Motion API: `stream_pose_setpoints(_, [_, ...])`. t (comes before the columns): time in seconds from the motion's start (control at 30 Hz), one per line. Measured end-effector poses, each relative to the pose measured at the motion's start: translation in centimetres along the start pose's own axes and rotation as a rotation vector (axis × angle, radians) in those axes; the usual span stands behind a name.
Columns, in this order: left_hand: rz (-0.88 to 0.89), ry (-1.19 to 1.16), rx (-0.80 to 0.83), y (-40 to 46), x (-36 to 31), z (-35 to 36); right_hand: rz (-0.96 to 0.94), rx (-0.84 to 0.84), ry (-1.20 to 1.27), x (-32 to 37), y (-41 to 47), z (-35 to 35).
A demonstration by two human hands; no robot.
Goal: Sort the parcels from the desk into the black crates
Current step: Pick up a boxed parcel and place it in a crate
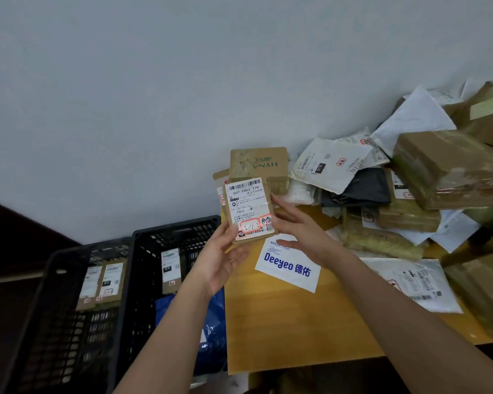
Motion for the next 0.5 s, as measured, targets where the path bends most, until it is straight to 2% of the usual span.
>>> stream_pose_setpoints(0.3, [-0.012, -0.076, -0.080, -1.4, 3.6, -4.3, 0.060, 0.042, 0.051, -3.7, 1.8, 2.9])
stream_pose_setpoints(0.5, [-0.069, -0.225, -0.194, -4.8, 7.2, -10.1, 0.128, 0.087, 0.005, -7.5, 0.9, 8.5])
Point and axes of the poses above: each hand's wrist, its own y-axis towards the middle knuckle, its own z-axis out of the palm, x = y × z, the point moved 10 cm from there along y, towards the middle knuckle, and after that the axes turned 1 degree about z, right-handed, at the moved point
